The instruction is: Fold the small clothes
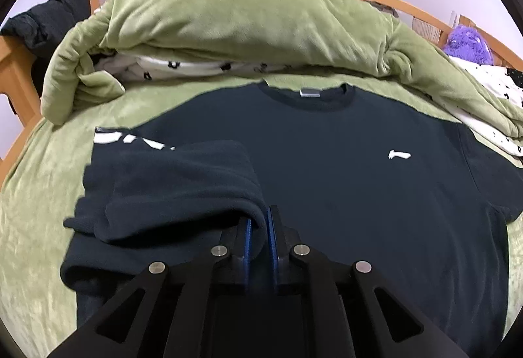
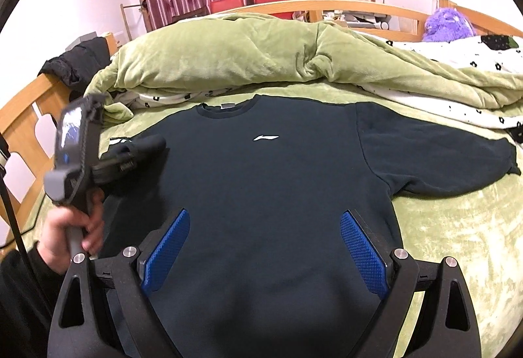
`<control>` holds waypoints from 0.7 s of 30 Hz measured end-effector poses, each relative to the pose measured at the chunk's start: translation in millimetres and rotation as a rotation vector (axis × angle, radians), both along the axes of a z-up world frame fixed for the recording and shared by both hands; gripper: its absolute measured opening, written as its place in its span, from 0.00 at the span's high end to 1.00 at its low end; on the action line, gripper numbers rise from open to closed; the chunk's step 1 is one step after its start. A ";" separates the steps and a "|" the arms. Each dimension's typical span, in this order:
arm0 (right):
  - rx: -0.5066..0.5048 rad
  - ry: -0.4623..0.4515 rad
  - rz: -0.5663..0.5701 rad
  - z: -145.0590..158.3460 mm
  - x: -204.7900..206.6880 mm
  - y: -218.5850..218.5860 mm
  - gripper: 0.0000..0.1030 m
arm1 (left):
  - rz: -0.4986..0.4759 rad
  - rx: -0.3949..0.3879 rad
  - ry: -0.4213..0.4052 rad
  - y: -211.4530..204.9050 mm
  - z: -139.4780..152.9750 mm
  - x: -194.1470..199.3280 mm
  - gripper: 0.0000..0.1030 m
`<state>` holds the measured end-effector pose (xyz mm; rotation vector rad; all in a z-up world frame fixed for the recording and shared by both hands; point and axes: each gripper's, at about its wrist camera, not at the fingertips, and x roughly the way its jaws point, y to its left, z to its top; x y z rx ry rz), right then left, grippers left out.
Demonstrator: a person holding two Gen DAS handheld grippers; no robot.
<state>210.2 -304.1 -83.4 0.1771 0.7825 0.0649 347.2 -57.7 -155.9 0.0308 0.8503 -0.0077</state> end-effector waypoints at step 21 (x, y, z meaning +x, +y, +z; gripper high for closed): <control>-0.067 -0.044 0.072 9.1 -19.3 36.6 0.10 | 0.049 0.029 -0.106 34.9 53.0 -112.6 0.35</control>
